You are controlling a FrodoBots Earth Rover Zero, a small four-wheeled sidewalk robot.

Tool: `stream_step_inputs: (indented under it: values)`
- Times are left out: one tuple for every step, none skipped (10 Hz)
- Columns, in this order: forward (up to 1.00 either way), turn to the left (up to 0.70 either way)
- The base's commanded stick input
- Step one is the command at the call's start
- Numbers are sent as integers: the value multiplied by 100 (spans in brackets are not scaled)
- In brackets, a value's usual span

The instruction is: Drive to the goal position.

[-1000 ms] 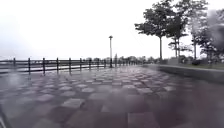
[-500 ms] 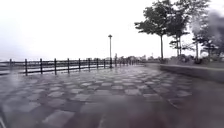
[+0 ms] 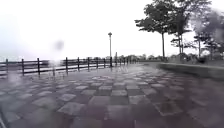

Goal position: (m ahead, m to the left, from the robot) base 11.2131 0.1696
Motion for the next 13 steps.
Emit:
stream_step_inputs:
  values:
    - [100,1]
    - [100,1]
    - [100,1]
    - [100,1]
    - [100,1]
    - [100,1]
    - [100,1]
    - [100,1]
    - [100,1]
    - [100,1]
    - [100,1]
    - [100,1]
    - [100,1]
